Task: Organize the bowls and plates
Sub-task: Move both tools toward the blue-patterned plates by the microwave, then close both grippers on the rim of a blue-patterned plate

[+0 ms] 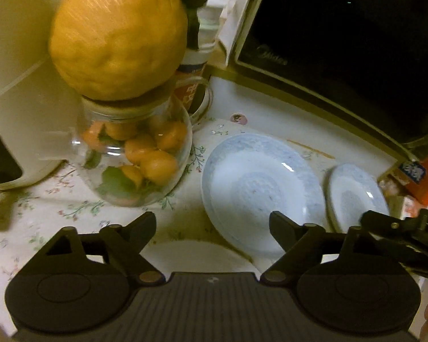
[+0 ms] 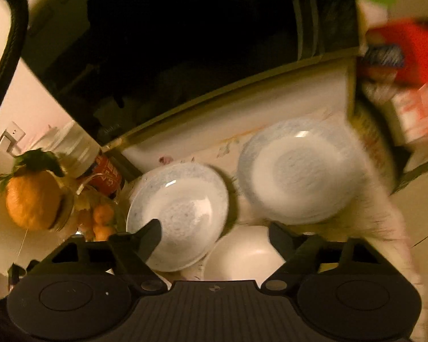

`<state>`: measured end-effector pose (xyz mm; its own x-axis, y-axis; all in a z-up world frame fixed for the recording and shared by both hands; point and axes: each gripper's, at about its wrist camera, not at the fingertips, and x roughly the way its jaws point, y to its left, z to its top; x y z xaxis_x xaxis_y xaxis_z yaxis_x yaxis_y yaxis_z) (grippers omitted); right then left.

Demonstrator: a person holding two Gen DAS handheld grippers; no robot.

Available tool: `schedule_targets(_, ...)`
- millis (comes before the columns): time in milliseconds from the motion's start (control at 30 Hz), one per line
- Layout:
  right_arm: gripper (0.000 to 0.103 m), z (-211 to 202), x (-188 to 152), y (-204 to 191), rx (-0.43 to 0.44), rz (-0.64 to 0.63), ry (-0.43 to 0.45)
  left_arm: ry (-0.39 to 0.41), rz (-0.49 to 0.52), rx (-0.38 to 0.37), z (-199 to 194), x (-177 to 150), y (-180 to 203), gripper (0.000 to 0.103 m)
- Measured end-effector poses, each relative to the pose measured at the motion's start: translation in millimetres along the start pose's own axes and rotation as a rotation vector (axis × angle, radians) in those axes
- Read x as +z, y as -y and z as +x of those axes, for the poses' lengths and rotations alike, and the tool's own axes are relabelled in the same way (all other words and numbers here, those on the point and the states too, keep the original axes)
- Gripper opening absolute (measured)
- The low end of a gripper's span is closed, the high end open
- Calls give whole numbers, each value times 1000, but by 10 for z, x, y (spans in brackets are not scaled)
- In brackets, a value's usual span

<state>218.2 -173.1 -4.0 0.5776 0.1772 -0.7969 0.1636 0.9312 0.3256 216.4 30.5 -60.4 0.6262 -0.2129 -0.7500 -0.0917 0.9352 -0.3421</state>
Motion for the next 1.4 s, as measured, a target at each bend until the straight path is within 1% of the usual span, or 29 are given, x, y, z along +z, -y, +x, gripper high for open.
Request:
schedule_targets(33, 64, 138, 21, -2, 13, 14, -25, 0, 8, 8, 54, 29, 4, 77)
schedule_targets(67, 62, 246, 38, 0, 28, 28, -46, -7, 15, 14, 111, 48, 11, 74)
schedule_targets(100, 59, 352, 62, 5, 36, 31, -57, -17, 25, 32, 196, 57, 2, 69)
schedule_targets(133, 55, 429, 64, 1, 40, 33, -70, -7, 26, 29, 199, 100, 4, 66)
schedule_targets(167, 53, 514, 72, 3, 37, 34, -84, -12, 23, 34, 236, 114, -3, 66)
schedule_targets(200, 49, 592, 109, 9, 33, 35, -92, 2, 20, 28, 259, 161, -22, 64)
schedule_targets(267, 46, 674, 119, 36, 34, 43, -97, 6, 15, 25, 320, 197, -53, 61)
schedule_targets(300, 43, 714, 138, 57, 37, 47, -98, -6, 16, 33, 398, 196, -68, 60)
schedule_targets(433, 38, 832, 187, 95, 37, 39, -113, -35, -1, 32, 532, 188, -122, 49)
schedule_targets(500, 36, 881, 189, 92, 32, 33, -122, -38, -8, 33, 614, 187, -142, 48)
schedule_targets(567, 34, 936, 193, 108, 20, 36, -133, -44, -18, 13, 662, 189, -159, 48)
schedule_targets(633, 28, 988, 183, 96, 10, 32, -138, -24, -11, 3, 668, 196, -153, 48)
schedule_targets(667, 28, 1009, 180, 81, 5, 24, -136, -38, -14, -11, 673, 191, -138, 47)
schedule_targets(800, 25, 1094, 189, 27, -6, 11, -140, -72, -4, -30, 755, 185, -88, 31)
schedule_targets(833, 24, 1110, 191, 13, -13, 1, -139, -59, 2, -25, 756, 179, -81, 28)
schedule_targets(900, 23, 1160, 202, -2, -24, -15, -137, -47, 20, -18, 772, 186, -63, 26)
schedule_targets(967, 20, 1219, 213, -6, -22, -13, -139, -47, 7, -22, 773, 201, -81, 25)
schedule_targets(1033, 17, 1271, 215, -7, -23, -18, -138, -40, -4, -28, 781, 209, -108, 20)
schedule_targets(1100, 15, 1288, 217, -4, -28, -17, -141, -34, -12, -36, 771, 206, -155, 17)
schedule_targets(1200, 10, 1287, 197, 1, -32, -20, -143, -34, -13, -44, 752, 203, -176, 15)
schedule_targets(1267, 10, 1268, 179, 30, -27, -17, -143, -30, -8, -45, 727, 198, -171, 14)
schedule_targets(1400, 11, 1207, 158, 62, -25, -6, -136, 12, 36, -42, 637, 235, -108, 11)
